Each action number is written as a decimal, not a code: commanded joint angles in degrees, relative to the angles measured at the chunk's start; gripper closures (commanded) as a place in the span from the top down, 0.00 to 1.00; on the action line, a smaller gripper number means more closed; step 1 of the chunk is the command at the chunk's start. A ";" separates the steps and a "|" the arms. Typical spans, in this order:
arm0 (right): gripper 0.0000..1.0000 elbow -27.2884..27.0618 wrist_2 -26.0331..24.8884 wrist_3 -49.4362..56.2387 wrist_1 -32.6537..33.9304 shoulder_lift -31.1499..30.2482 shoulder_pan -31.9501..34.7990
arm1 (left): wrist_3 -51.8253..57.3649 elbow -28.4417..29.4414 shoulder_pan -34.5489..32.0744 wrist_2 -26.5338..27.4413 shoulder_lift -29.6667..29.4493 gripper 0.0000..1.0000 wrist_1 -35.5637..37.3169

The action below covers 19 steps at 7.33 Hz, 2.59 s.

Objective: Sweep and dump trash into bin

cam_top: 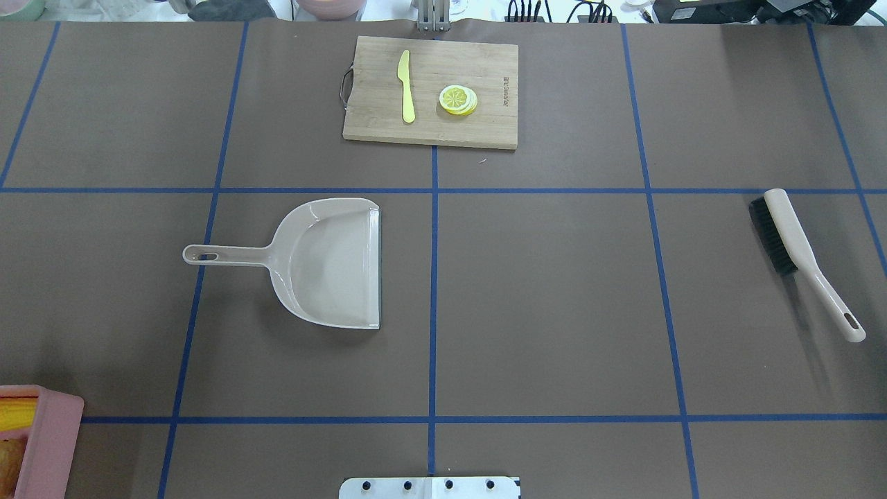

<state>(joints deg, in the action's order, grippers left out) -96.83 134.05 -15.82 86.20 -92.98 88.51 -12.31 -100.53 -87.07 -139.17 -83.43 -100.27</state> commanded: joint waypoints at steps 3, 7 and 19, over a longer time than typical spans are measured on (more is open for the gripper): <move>1.00 0.15 -0.01 0.09 -2.09 -0.01 0.00 | 0.44 0.16 -2.14 0.39 1.78 0.98 2.80; 1.00 0.23 -0.01 0.18 -2.09 -0.01 0.00 | 0.53 0.60 -2.14 0.48 1.96 0.98 2.63; 1.00 0.15 0.16 0.18 -2.09 -0.45 0.00 | 0.62 1.13 -2.23 0.13 1.52 0.98 2.36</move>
<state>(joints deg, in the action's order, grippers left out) -96.68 134.21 -15.64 84.11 -93.41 88.51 -11.73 -99.39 -89.26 -138.91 -82.08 -97.84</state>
